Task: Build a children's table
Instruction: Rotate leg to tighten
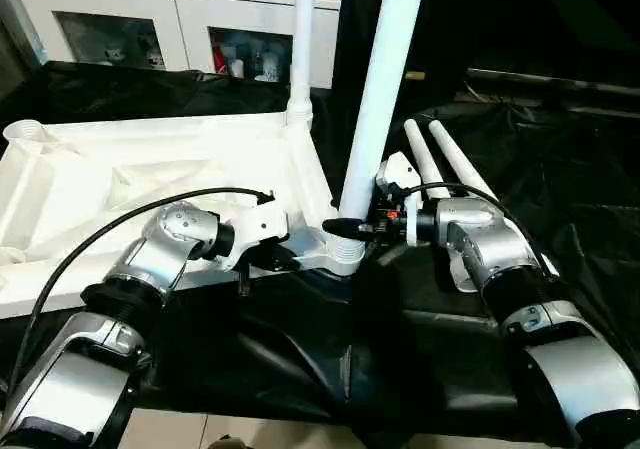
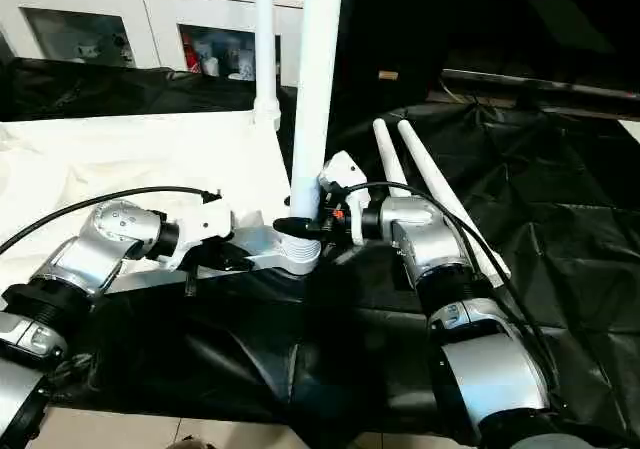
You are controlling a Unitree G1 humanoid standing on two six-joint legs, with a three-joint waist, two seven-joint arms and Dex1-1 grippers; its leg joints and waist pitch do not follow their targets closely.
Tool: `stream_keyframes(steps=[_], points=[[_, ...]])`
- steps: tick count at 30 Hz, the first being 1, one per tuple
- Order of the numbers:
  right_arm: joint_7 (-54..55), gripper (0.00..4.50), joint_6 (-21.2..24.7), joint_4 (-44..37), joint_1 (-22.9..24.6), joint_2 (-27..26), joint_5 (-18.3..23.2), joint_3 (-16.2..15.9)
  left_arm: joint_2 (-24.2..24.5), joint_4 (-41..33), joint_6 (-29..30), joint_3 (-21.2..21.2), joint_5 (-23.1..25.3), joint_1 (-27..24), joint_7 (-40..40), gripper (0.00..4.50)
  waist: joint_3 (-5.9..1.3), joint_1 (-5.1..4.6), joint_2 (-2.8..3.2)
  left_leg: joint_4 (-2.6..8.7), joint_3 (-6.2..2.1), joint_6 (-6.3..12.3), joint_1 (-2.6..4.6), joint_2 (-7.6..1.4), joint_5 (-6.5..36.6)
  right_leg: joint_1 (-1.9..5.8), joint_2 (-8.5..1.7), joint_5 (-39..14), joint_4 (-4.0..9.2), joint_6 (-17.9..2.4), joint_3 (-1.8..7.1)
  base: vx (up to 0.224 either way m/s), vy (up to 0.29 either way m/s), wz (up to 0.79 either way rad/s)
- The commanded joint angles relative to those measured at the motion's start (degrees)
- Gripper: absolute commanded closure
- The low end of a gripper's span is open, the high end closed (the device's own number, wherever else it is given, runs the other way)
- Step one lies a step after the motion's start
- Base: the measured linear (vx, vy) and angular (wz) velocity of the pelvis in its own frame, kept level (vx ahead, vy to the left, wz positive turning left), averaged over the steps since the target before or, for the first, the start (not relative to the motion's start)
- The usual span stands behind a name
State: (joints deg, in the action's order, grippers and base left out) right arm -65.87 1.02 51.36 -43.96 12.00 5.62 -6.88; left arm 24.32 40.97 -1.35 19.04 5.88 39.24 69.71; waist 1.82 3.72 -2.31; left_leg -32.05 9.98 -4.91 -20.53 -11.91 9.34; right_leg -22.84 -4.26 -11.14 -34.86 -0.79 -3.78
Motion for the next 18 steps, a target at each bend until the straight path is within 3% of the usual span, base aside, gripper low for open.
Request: stream_keyframes(steps=[1,3,4,5,6,8,10,11,13,14,16,18], points=[[5.3,2.62,5.3,5.8,5.5,-0.3,-3.9,-2.4,-1.7,-2.9,-3.2,0.1,-1.7,2.0,1.2,4.50,-2.35,0.06,1.01,3.89,-0.11,-0.24,0.58,-1.76,18.8,2.19,-3.57,-14.2,4.57,-12.2,2.73,0.000,0.000,0.00],[8.6,2.62,5.7,6.2,5.4,-1.0,-3.7,-1.5,-2.2,-1.9,-2.8,0.2,-0.6,2.5,-1.0,4.50,-2.17,-0.12,1.01,4.02,-0.20,-0.56,0.71,-1.73,20.4,1.98,-3.60,-16.7,4.82,-11.5,2.72,0.000,0.000,0.00],[10.4,2.62,5.9,6.5,5.3,-1.3,-3.6,-0.9,-2.5,-1.3,-2.4,0.2,-0.1,2.8,-2.2,4.50,-1.89,-0.26,0.95,4.06,-0.34,-1.02,0.98,-1.61,22.7,1.65,-3.72,-21.0,5.28,-10.6,2.70,0.000,0.000,0.00],[20.3,2.62,6.5,8.4,4.7,-3.0,-3.1,1.7,-4.2,1.1,1.1,-0.3,1.8,4.5,-8.1,4.50,-1.83,-0.34,0.87,4.04,-0.44,-1.18,1.10,-1.52,23.8,1.57,-3.77,-23.6,5.50,-10.0,2.65,0.000,0.000,0.00],[24.4,2.62,6.9,9.2,4.4,-3.7,-2.7,3.0,-4.9,2.1,2.4,-0.5,2.5,5.2,-10.5,4.50,-1.61,-0.59,0.92,4.04,-0.57,-2.17,1.61,-1.47,25.6,0.92,-3.83,-27.9,5.95,-8.7,2.73,0.000,0.000,0.00],[32.3,2.62,7.7,10.7,3.7,-5.3,-1.4,5.7,-6.7,4.4,5.6,-0.5,4.2,6.7,-15.8,4.50,-1.56,-0.91,0.73,3.98,-1.18,-2.88,1.76,-1.21,27.9,0.83,-4.04,-35.4,6.74,-5.6,2.20,-0.054,0.005,-0.05],[40.5,2.62,8.0,12.5,2.8,-7.3,0.0,8.1,-9.4,7.2,9.2,-0.9,5.2,8.2,-21.6,4.50,-1.59,-1.12,0.78,4.03,-1.43,-2.88,1.63,-1.17,28.3,0.78,-4.09,-36.5,7.06,-4.4,1.94,-0.029,0.005,-0.04],[42.4,2.62,8.1,12.9,2.6,-7.9,0.3,8.6,-10.2,7.9,10.1,-1.0,5.3,8.6,-23.0,4.50,-1.70,-1.17,0.91,3.99,-1.44,-2.82,1.90,-1.16,28.8,0.58,-4.05,-36.0,7.28,-4.4,1.82,0.000,0.000,0.00],[46.2,2.62,8.2,13.8,2.1,-9.0,0.6,9.3,-12.1,9.4,11.9,-1.3,5.2,9.4,-25.5,4.50,-1.67,-1.40,0.85,4.19,-1.41,-2.19,1.59,-1.10,29.2,0.86,-3.90,-34.4,7.52,-4.6,1.63,0.000,0.000,0.00],[51.8,2.62,8.4,15.7,0.8,-11.7,1.7,10.6,-16.1,12.2,14.6,-1.7,5.1,10.8,-30.5,4.50,-1.57,-1.57,1.18,4.25,-1.30,-2.22,1.87,-1.11,30.2,0.47,-3.72,-33.9,7.68,-4.8,1.61,0.000,0.000,0.00],[54.8,2.62,8.6,16.9,0.0,-13.5,1.7,10.9,-18.7,14.0,15.4,-1.8,5.2,11.6,-33.2,4.50,-1.50,-1.53,1.18,3.83,-1.43,-2.03,3.12,-0.88,33.5,-0.08,-3.54,-34.8,8.57,-4.4,0.85,0.000,0.000,0.00],[56.8,2.62,8.8,17.5,-0.6,-14.6,1.4,11.0,-20.2,14.9,15.6,-1.7,5.5,12.1,-34.6,4.50,-1.34,-1.87,1.34,4.23,-1.62,-1.76,2.85,-0.93,35.0,0.18,-3.36,-34.2,8.75,-3.9,0.55,0.000,0.000,0.00]])
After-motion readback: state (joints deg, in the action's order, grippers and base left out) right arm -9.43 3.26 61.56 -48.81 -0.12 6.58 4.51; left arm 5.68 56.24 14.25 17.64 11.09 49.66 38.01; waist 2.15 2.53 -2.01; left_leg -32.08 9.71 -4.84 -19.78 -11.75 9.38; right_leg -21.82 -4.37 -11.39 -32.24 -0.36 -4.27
